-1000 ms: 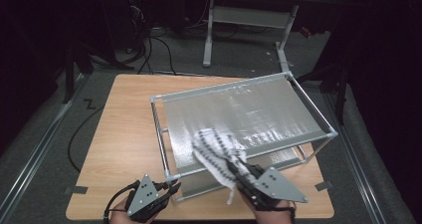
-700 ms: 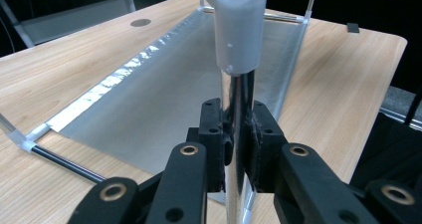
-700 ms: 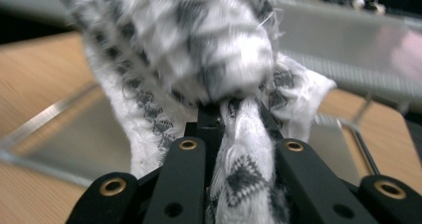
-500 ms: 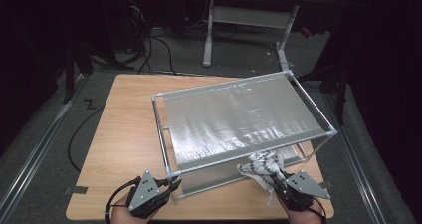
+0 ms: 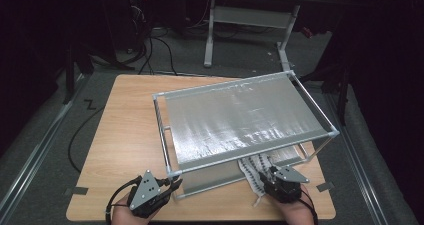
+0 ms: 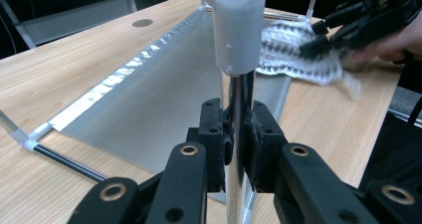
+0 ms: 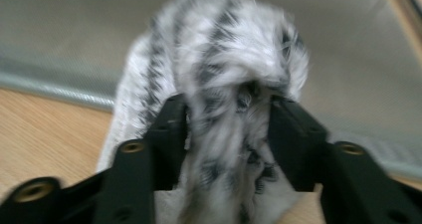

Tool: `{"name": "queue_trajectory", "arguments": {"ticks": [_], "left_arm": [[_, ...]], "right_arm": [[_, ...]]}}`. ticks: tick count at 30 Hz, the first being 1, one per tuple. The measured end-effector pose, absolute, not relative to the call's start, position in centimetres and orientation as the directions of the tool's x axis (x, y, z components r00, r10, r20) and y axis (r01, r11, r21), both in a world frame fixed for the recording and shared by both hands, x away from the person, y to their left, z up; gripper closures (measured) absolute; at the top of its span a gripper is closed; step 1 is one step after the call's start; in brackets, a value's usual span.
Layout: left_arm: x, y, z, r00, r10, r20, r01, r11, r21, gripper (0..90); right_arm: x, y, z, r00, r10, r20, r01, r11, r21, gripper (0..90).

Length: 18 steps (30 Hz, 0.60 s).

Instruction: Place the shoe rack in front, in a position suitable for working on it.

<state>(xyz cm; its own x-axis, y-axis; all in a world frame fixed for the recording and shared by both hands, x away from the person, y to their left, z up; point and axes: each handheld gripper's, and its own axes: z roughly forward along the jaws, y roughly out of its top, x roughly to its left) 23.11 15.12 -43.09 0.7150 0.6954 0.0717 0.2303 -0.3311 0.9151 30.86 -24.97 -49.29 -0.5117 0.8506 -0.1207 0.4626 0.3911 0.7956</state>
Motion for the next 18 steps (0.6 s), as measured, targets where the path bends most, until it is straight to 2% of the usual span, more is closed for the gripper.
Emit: {"name": "queue_trajectory", "arguments": {"ticks": [4,9,14,18], "left_arm": [[23.2,15.3,-43.1,0.712,0.698,0.072,0.231,-0.331,0.915,79.3],[23.4,16.0,-43.1,0.699,0.712,0.066,0.243,-0.323,0.915,79.4],[23.5,16.7,-43.0,0.679,0.731,0.065,0.253,-0.316,0.914,79.5],[23.4,17.5,-43.0,0.659,0.749,0.065,0.262,-0.309,0.914,79.5]], "right_arm": [[31.4,-24.6,-50.2,-0.517,0.845,-0.137,0.48,0.418,0.771,48.4],[31.6,-24.4,-50.5,-0.515,0.849,-0.119,0.504,0.412,0.759,57.3],[31.6,-23.9,-50.5,-0.533,0.836,-0.13,0.494,0.432,0.755,73.0],[31.7,-23.1,-50.5,-0.551,0.82,-0.155,0.474,0.461,0.75,75.6]]}}
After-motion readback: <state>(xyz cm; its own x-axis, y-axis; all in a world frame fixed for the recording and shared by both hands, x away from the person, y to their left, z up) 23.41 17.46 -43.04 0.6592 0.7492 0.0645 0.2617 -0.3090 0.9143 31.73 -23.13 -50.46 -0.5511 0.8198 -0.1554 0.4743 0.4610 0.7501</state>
